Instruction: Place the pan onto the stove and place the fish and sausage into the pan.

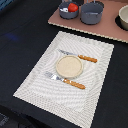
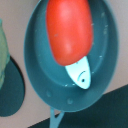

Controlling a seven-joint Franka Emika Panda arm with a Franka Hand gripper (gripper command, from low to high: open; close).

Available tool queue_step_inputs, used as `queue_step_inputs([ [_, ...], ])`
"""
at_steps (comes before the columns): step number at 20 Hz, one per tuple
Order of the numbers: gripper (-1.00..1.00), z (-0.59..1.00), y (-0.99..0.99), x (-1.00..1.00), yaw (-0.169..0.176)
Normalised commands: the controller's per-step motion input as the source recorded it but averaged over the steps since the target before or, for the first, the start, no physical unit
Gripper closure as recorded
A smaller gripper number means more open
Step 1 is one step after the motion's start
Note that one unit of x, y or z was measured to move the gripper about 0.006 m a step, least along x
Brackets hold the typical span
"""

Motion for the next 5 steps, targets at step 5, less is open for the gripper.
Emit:
queue_step_inputs([
  [5, -1.0, 0.21, -0.46, 0.25, -0.004],
])
